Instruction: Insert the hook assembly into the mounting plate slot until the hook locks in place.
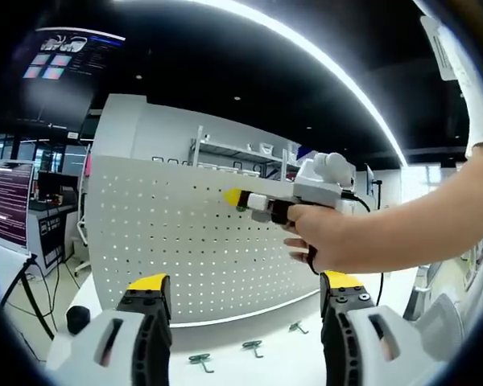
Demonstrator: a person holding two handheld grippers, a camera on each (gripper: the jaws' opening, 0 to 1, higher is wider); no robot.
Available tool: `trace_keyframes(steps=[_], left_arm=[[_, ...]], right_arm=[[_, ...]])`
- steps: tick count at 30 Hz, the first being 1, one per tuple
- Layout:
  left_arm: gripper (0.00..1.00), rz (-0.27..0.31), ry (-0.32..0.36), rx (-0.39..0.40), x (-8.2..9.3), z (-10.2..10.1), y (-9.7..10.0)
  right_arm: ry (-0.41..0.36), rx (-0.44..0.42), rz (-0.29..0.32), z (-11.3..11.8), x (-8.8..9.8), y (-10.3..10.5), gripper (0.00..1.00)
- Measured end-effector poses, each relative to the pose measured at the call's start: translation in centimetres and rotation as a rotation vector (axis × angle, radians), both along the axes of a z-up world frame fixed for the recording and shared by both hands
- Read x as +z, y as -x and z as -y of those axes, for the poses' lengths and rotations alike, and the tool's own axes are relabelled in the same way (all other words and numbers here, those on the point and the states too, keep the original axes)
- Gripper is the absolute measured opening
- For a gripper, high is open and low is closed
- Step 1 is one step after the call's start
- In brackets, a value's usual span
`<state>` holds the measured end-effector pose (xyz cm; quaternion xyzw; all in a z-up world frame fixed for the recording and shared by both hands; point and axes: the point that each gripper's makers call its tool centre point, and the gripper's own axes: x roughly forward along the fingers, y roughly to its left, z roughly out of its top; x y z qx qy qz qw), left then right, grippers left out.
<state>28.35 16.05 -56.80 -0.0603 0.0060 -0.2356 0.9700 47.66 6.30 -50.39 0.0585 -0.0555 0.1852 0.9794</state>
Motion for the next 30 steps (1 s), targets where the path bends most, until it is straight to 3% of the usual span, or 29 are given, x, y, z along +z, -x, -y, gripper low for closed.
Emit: trace_keyframes(steps=[10,18,30], left_arm=[[0.78,-0.005,-0.003,0.009,-0.2,-0.4,0.0],[0.77,0.0,-0.003,0.012,0.0,-0.4,-0.1],[0.77,0.005,-0.001,-0.002,0.1,0.1,-0.3]], right_arm=[[-0.046,0.044,-0.012,0.2,0.4,0.1,0.56],[-0.124,0.251,-0.027,-0.2,-0.1,1.9,0.55],[-0.092,0.353,-0.008,0.1,0.1,3.5,0.54]])
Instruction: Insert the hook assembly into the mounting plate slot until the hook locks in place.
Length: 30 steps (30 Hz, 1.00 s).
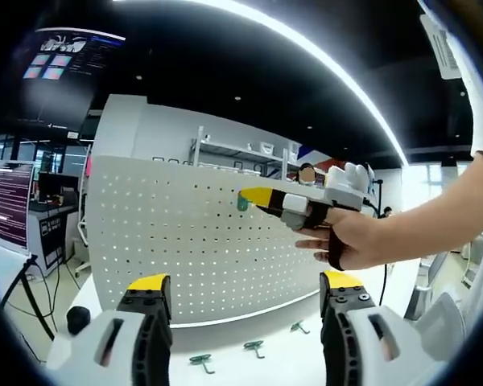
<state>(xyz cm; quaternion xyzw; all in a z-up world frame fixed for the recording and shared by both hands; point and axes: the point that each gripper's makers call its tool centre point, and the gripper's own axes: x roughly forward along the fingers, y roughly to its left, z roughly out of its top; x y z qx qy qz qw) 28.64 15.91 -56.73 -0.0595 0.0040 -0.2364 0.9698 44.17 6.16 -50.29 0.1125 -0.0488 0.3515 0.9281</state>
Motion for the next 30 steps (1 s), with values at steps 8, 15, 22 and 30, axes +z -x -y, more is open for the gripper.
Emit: trace_keyframes(steps=[8,15,22,30], left_arm=[[0.77,0.0,-0.014,-0.004,-0.1,0.0,-0.2],[0.77,-0.02,-0.029,-0.002,-0.9,-0.3,-0.2],[0.76,-0.022,-0.028,-0.014,-1.3,-0.1,0.1],[0.76,-0.027,-0.038,-0.023,-1.5,-0.2,0.1]], right_arm=[[0.035,0.066,-0.022,2.2,-1.4,2.5,0.56],[0.064,0.083,-0.008,4.0,-2.2,4.9,0.58],[0.112,0.108,-0.01,4.7,-3.7,6.8,0.59],[0.129,0.094,-0.024,6.5,-5.1,8.7,0.59]])
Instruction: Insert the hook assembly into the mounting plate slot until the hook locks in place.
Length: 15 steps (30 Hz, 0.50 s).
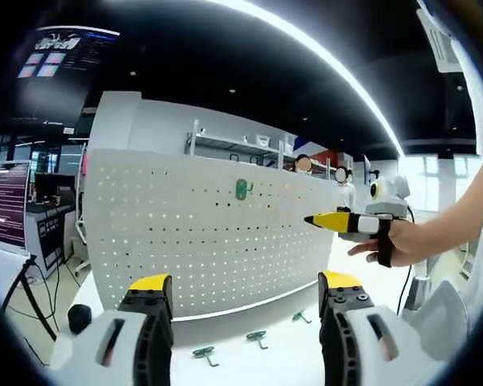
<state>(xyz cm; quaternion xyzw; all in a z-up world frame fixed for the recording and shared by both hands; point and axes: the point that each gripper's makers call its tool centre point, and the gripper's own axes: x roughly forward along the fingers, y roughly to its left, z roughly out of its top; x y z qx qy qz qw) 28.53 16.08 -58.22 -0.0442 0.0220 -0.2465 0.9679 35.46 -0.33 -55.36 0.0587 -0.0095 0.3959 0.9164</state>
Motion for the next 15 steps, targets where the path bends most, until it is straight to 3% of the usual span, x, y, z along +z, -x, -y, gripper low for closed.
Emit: trace_keyframes(steps=[15], left_arm=[[0.76,-0.018,-0.004,-0.014,-0.8,0.7,0.1]], right_arm=[[-0.004,-0.046,-0.026,2.9,-2.1,2.2,0.59]])
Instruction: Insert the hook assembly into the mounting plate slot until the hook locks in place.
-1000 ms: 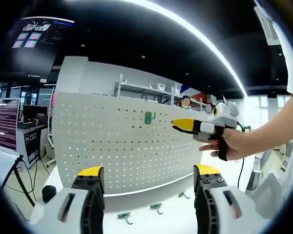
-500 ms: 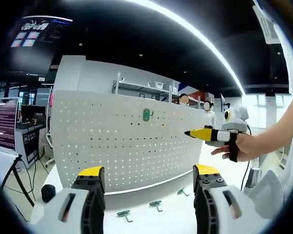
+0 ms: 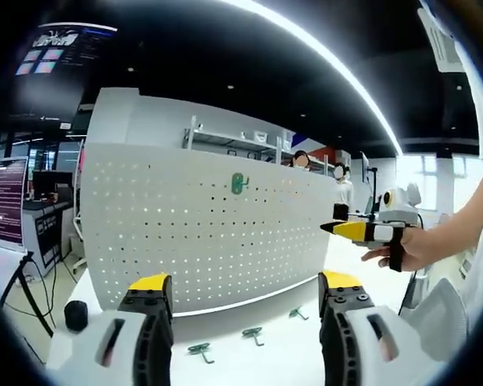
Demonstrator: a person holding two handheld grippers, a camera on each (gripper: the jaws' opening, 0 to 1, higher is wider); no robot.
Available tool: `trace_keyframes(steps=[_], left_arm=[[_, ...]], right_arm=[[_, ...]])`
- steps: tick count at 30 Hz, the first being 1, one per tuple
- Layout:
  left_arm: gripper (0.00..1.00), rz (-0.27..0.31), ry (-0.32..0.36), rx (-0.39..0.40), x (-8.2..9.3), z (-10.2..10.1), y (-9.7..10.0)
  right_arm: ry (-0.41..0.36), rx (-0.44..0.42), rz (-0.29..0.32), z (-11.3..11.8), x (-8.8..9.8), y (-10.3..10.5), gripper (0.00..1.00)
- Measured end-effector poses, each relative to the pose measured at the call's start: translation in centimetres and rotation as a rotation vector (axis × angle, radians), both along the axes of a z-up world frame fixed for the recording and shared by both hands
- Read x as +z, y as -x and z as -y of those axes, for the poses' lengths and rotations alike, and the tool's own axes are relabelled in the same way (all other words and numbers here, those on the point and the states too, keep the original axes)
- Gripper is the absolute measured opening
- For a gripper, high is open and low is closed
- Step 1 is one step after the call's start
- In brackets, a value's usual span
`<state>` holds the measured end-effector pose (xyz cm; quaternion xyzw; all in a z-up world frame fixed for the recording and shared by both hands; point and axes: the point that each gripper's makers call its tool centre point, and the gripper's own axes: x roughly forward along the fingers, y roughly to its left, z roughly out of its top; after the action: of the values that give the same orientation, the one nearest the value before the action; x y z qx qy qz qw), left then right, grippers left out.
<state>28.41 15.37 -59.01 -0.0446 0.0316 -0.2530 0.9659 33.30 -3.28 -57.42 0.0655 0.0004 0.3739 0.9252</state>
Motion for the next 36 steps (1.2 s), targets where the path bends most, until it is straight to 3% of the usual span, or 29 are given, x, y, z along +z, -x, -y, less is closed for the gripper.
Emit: trace_keyframes(steps=[22,31,36], left_arm=[[0.77,-0.012,-0.015,-0.007,-0.7,0.9,0.1],[0.78,-0.023,-0.023,-0.009,-1.1,0.8,0.4],[0.78,-0.029,-0.03,-0.015,-1.2,1.1,0.6]], right_arm=[[0.031,-0.05,-0.043,4.6,-2.8,2.9,0.6],[0.005,-0.094,-0.072,6.6,-3.8,3.9,0.6],[0.013,-0.102,-0.08,6.6,-4.2,4.1,0.6]])
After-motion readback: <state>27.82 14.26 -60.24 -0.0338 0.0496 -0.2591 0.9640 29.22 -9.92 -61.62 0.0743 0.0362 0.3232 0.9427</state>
